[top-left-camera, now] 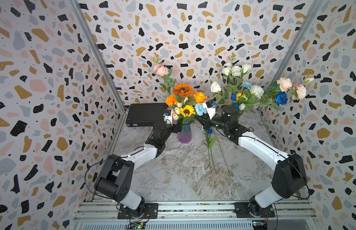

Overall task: Pick out blue flowers from the vase
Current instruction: Adjust the flower in the vase.

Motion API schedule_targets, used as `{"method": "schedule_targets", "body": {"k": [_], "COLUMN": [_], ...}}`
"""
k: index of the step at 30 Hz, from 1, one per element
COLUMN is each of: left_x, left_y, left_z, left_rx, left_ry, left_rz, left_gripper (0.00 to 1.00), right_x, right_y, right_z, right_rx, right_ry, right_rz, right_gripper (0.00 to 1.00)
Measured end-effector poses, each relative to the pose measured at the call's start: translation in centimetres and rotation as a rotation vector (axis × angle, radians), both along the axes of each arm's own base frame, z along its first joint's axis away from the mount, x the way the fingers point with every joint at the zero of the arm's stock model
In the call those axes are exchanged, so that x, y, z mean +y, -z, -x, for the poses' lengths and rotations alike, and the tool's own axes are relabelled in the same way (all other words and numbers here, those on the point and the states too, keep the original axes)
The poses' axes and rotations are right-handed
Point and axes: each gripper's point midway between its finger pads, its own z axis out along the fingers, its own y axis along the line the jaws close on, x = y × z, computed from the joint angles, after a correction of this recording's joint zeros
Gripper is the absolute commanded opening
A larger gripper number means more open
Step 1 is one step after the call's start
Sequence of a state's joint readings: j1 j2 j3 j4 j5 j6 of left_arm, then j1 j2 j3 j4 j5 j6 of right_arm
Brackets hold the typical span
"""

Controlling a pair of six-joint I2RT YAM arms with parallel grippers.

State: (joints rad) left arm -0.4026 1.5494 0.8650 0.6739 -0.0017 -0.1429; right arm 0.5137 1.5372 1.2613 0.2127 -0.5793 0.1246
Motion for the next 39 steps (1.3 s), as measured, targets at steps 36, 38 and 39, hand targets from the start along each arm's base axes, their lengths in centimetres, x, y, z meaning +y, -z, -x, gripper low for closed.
{"method": "schedule_targets", "body": {"k": [36, 38, 39], "left_x": [0.1, 0.1, 0.1], "left_y": [-0.1, -0.1, -0.1], "left_z": [-0.2, -0.2, -0.2], "left_rx": [0.012, 0.012, 0.012], "left_ry": [-0.008, -0.007, -0.007], "left_rz": [0.001, 0.002, 0.002], "left_gripper": [0.85, 0.85, 0.85], "right_x": [5.2, 5.3, 5.2], "right_y": [-2.6, -2.5, -2.4], "right_z": [2.3, 2.2, 2.1], "right_rx": [-0.188, -0.196, -0.199], "right_ry": [-0.095, -0.090, -0.083], "right_rz": [0.302, 0.321, 0.329], "right_gripper": [0.28, 0.34, 0.35]}}
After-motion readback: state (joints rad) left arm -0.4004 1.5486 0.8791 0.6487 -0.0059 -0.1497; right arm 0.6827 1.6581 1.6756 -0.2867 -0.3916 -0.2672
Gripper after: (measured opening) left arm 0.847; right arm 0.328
